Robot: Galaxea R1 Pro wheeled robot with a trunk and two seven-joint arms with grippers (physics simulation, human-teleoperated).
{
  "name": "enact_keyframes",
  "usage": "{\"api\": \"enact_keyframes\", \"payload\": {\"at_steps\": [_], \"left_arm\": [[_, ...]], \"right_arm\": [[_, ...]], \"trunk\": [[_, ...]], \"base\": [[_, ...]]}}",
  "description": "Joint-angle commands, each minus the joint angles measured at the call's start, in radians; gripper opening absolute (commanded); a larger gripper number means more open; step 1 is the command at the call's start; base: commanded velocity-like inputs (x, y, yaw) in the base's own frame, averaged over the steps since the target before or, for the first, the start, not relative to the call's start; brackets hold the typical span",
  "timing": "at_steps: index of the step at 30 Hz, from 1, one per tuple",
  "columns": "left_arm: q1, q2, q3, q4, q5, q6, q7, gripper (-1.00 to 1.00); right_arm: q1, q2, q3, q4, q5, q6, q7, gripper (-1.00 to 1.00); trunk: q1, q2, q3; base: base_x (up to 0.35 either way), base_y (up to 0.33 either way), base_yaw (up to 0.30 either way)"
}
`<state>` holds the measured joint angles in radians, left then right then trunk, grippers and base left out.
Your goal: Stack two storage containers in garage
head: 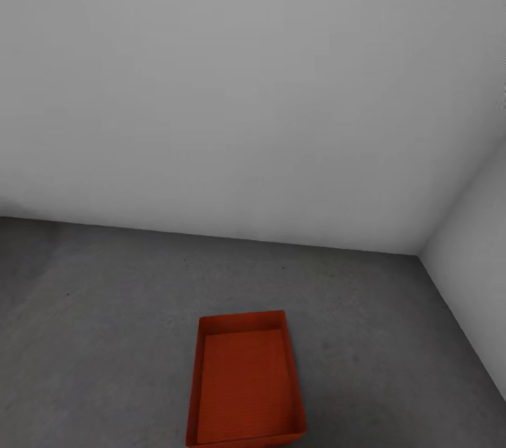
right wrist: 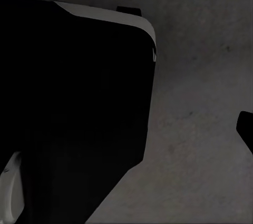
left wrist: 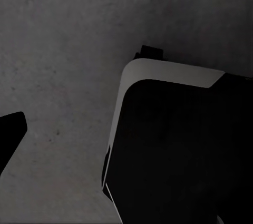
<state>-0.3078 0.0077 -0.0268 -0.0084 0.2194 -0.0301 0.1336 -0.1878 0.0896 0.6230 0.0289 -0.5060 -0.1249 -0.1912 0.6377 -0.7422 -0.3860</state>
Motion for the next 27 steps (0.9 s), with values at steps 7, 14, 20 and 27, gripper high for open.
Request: {"api": "enact_keyframes", "payload": {"at_steps": [7,14,20,27], "left_arm": [[-0.001,0.000,-0.003,0.001,0.008,-0.003,0.001,1.00],[-0.001,0.000,-0.004,0.001,0.007,-0.003,0.001,1.00],[-0.001,0.000,-0.004,0.001,0.007,-0.003,0.001,1.00],[-0.001,0.000,-0.003,0.001,0.007,-0.003,0.001,1.00]], "right_arm": [[-0.001,0.001,0.008,0.003,-0.009,-0.005,-0.001,1.00],[0.001,0.001,0.009,0.003,-0.009,-0.005,-0.001,1.00],[0.002,0.001,0.009,0.003,-0.009,-0.005,-0.001,1.00],[0.002,0.001,0.009,0.003,-0.009,-0.005,0.000,1.00]], "trunk": [[0.000,-0.001,0.010],[0.000,-0.001,0.021],[0.000,-0.001,0.031],[0.000,-0.001,0.042]], "base": [[0.000,0.000,0.000],[0.000,0.000,0.000],[0.000,0.000,0.000],[0.000,0.000,0.000]]}}
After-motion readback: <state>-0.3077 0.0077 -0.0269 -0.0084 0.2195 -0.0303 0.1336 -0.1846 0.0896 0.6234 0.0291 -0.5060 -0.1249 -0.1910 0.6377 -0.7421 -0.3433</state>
